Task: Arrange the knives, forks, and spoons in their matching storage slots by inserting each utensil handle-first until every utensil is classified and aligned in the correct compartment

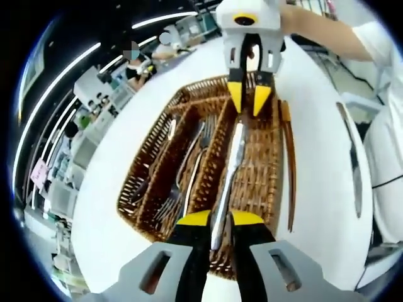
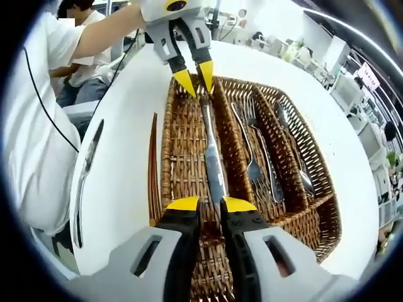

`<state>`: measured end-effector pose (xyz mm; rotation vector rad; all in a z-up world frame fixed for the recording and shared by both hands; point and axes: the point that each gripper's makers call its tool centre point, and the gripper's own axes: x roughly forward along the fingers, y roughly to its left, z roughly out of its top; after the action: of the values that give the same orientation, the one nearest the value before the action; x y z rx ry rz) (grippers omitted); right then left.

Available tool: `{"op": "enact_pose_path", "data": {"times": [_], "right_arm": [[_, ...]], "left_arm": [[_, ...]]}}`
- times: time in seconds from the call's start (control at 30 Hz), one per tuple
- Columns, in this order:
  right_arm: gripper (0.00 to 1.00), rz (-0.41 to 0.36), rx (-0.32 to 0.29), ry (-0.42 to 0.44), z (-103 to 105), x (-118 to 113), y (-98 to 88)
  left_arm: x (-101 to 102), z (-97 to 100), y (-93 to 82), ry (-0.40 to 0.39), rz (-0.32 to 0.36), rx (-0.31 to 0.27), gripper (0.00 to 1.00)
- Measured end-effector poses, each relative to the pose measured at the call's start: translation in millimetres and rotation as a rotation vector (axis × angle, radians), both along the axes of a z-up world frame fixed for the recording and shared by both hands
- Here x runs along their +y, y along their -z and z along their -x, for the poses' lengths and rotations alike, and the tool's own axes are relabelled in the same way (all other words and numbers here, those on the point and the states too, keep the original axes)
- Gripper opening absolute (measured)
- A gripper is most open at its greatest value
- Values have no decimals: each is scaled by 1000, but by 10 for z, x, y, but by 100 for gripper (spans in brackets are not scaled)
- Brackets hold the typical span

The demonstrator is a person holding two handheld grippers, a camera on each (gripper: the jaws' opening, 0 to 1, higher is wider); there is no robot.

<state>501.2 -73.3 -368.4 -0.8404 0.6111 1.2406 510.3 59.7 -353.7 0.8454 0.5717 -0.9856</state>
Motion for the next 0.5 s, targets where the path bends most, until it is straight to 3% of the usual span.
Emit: {"op": "enact_pose_path", "data": {"times": [0.5], "right_arm": [[14, -28, -32, 13, 282, -101, -156]], "left_arm": [[-60, 279, -186, 14, -3, -35, 11]]}}
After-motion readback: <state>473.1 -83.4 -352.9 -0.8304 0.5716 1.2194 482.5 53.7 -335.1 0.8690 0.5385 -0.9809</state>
